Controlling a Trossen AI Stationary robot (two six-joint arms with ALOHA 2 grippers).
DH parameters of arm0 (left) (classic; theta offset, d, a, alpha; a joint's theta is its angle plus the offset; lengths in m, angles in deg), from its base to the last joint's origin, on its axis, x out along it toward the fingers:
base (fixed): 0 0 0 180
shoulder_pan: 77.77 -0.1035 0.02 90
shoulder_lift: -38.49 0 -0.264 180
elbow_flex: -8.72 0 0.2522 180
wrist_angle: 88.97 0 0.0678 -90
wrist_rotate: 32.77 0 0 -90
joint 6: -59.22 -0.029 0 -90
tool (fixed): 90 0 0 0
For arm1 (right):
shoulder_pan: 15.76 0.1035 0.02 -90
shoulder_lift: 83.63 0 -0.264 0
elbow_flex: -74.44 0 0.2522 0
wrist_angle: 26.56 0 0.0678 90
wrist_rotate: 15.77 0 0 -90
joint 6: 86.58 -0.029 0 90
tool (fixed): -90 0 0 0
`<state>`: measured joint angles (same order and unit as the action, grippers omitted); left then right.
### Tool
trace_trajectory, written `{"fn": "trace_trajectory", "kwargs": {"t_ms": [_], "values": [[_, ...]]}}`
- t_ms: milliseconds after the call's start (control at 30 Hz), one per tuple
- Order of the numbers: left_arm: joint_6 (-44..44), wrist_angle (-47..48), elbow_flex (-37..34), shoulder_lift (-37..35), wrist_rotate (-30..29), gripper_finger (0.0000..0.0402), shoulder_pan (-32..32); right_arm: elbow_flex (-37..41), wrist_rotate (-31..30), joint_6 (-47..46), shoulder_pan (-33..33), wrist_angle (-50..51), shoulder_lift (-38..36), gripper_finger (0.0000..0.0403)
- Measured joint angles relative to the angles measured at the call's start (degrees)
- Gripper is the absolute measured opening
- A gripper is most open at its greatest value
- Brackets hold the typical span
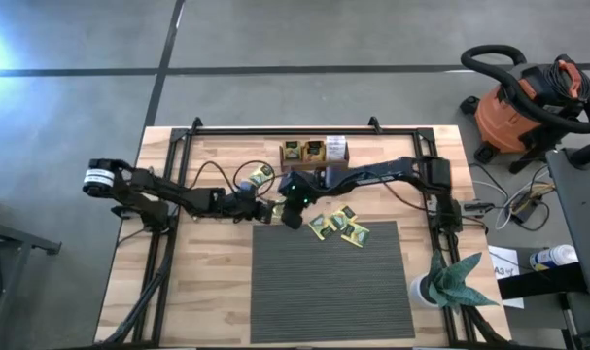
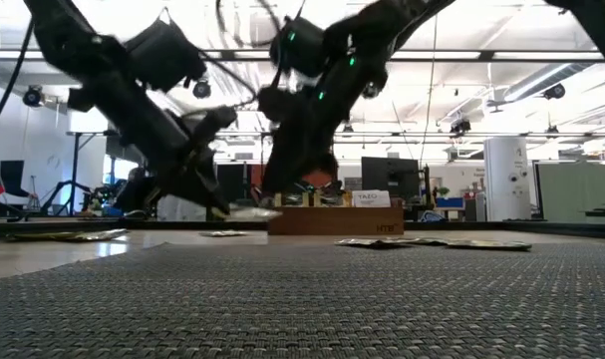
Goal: Pick & Place Tea
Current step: Put the yellow tea bag into the left section of the wooden organizer
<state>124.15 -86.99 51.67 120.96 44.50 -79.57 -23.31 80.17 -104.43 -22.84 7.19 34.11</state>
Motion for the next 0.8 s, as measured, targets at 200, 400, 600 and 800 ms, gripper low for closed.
{"fn": "trace_trajectory", "kwargs": {"t_ms": [200,400,600,800], "values": [[-17.9,18.2,8.0,-6.7,-0.3,0.0001,0.0,0.1,-1.6,10.5,-2.7,6.0,-9.6,0.0079],[-50.3,38.0,23.3,-7.0,-7.6,0.0001,2.7,0.2,-0.8,22.1,-6.8,8.9,-16.6,0.0079],[-77.8,43.5,34.0,-2.2,-21.7,0.0,5.5,0.2,2.0,26.8,-7.9,10.2,-18.2,0.0079],[-86.6,44.9,39.3,1.6,-24.0,0.0,4.2,0.3,2.1,27.1,-5.9,10.3,-18.3,0.0079]]}}
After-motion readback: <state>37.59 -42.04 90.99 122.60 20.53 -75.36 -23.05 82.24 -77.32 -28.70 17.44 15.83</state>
